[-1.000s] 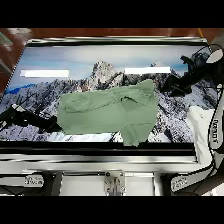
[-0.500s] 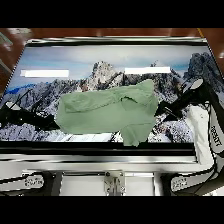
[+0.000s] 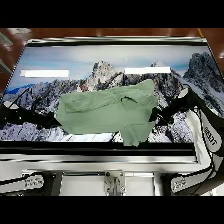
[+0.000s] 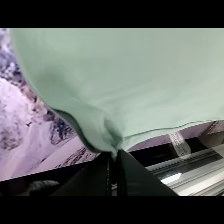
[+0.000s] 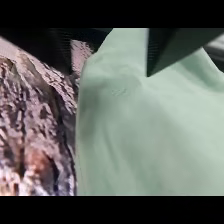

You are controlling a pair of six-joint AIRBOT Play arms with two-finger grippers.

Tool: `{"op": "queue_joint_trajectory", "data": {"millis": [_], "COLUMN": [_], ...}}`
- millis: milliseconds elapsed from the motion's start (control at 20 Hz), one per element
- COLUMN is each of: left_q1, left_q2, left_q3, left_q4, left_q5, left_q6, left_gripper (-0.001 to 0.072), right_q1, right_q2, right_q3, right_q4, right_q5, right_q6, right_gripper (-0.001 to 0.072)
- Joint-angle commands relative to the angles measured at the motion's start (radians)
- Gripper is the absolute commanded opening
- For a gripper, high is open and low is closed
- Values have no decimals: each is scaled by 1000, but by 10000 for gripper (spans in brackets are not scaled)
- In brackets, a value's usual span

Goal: Fold the shirts.

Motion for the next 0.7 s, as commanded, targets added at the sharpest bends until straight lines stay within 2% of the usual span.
{"op": "queue_joint_trajectory", "data": {"millis": [0,50,150,250,450,550,650], "left_q1": [0,0,3,-1,-38,-39,-41], "left_q2": [3,14,84,193,488,627,740], "left_q3": [1,1,6,63,371,568,723], "left_q4": [-35,-34,-28,-27,-19,-14,-16], "left_q5": [-1,11,80,87,101,214,375], "left_q6": [4,21,2,-65,-22,-18,-19], "left_gripper": [43,42,41,41,42,43,43], "right_q1": [6,6,6,5,5,5,5], "right_q2": [-2,7,61,173,492,674,849], "right_q3": [-7,-7,-2,37,307,492,623], "right_q4": [6,10,6,6,4,-19,-40], "right_q5": [-21,-9,9,12,-16,-122,-303], "right_q6": [29,24,-10,-64,-232,-273,-277], "right_gripper": [162,51,50,50,49,50,50]}}
